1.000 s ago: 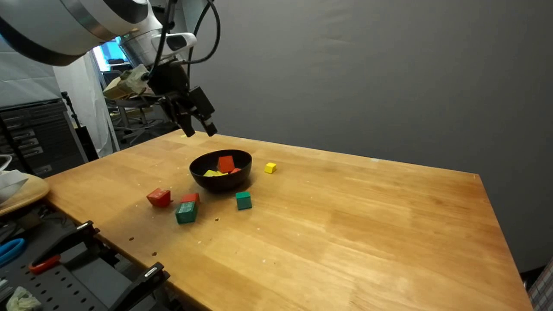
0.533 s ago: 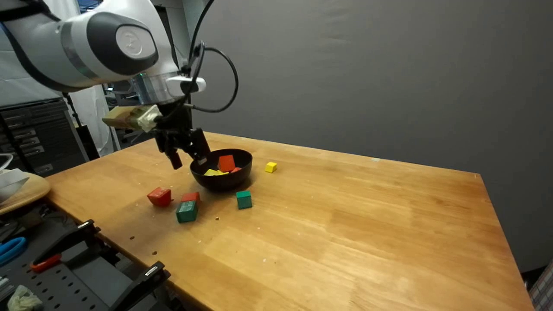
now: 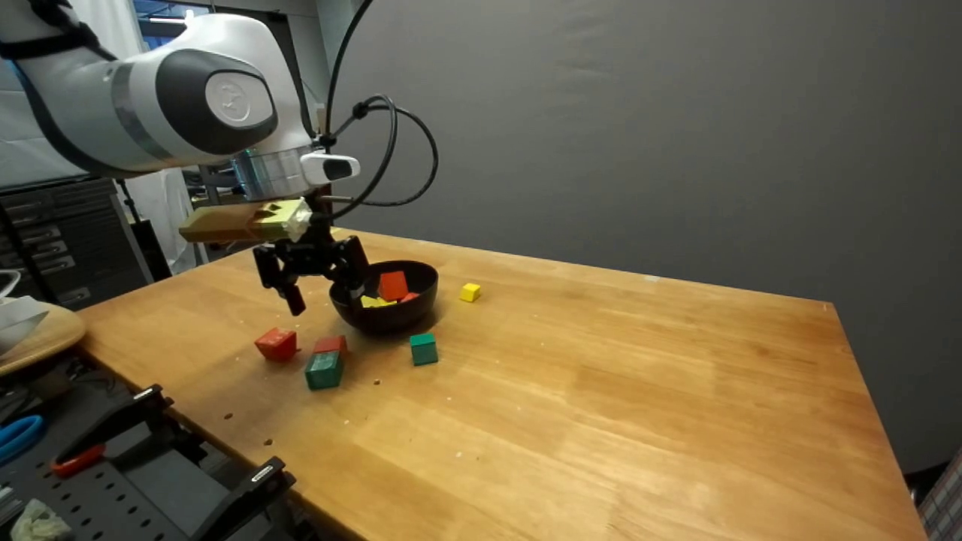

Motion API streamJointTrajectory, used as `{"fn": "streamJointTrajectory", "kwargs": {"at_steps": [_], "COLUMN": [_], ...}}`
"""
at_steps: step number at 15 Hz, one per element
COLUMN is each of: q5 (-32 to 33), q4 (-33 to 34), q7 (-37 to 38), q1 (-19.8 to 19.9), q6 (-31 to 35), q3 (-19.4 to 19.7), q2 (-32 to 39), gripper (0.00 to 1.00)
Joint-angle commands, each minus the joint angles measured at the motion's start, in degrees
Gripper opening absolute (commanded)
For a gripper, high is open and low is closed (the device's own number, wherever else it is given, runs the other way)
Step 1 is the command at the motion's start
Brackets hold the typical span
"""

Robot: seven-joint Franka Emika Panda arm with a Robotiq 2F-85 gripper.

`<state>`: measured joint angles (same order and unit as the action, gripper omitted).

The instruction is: Put all the blocks in the bowl one at a time except the right yellow block

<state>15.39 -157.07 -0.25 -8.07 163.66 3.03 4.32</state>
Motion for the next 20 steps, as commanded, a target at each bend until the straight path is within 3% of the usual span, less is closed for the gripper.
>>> {"fn": "streamJointTrajectory", "kwargs": {"at_steps": [1, 3, 6, 9, 11, 13, 14, 20], "q5": [-3.3, -12.8, -28.1, -38.5, -38.0, -33.2, -36.3, -31.2], "q4": [0.4, 1.4, 3.9, 6.6, 8.1, 8.7, 7.1, 7.7], "q7": [-3.4, -12.1, -25.8, -35.3, -32.4, -25.4, -30.1, -26.1], "q1": [2.2, 3.8, 13.5, 15.3, 13.9, 11.2, 12.1, 10.4], "q6": [0.4, 2.4, 2.1, -2.1, -5.1, -6.0, -5.0, -7.4], "q3": [-2.7, -6.2, -21.3, -24.3, -21.8, -18.0, -20.0, -17.6], "q2": [0.9, 3.5, 6.0, 6.6, 7.1, 7.9, 6.6, 8.1], "gripper": [1.0, 1.0, 1.0, 1.0, 1.0, 1.0, 1.0, 1.0]}}
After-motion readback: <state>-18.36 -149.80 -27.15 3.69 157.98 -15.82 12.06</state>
